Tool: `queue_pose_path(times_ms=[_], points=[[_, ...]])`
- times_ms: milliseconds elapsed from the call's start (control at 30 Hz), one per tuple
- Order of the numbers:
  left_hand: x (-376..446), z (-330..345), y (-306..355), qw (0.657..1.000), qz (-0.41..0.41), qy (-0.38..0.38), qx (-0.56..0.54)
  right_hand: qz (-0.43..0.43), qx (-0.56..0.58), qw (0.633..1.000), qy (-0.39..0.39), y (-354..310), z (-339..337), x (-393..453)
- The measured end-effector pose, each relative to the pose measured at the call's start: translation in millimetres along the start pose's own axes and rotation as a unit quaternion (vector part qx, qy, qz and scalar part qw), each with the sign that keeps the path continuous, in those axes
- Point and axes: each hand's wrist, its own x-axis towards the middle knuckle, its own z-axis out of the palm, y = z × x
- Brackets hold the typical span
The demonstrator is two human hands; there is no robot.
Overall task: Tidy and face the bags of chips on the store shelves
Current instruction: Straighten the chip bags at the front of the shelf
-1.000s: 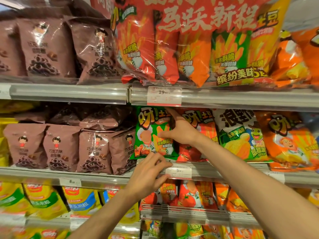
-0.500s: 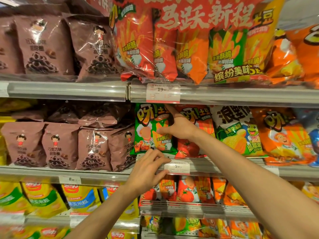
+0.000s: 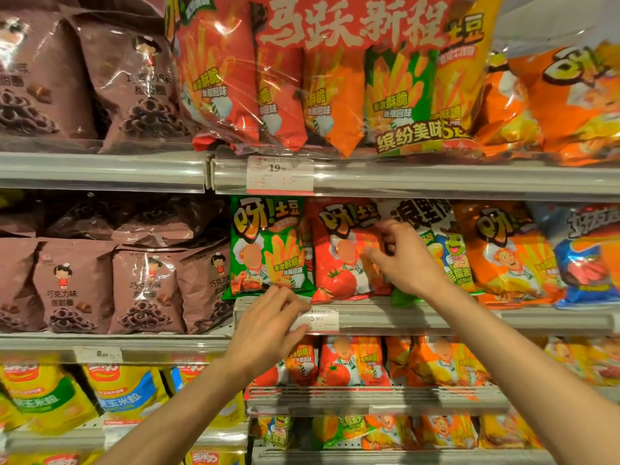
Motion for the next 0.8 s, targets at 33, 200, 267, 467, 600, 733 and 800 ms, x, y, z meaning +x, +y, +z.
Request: queue_pose_path(times_ms=[33, 200, 267, 467, 600, 733, 800], points=[[0, 1, -1, 1.0, 0.003, 0.003, -0.004, 0.013, -0.007, 1.0, -0.013, 3, 1, -6], [3, 2, -7, 1.0, 0.003, -0.002, -0.026, 0.024, -0.015, 1.0, 0.009, -2, 23, -18], [4, 0, -8, 1.0, 0.002, -0.012, -0.027, 0.024, -0.015, 0.999, 0.03, -6, 31, -20], [4, -4, -7, 0.999, -0.005, -0.023, -0.034, 0.052, 0.066, 0.996, -0.035, -1, 17, -4], [6, -7, -7, 0.998, -0.01, -0.025, -0.053, 0.098, 0.184, 0.972, -0.108, 2, 5, 19], [7, -8, -7, 0.998, -0.011, -0.027, -0.055, 0.081, 0.217, 0.969, -0.092, 3, 9, 28], [6, -7, -9, 0.998, -0.011, -0.027, -0.055, 0.077, 0.23, 0.967, -0.074, 3, 11, 26]])
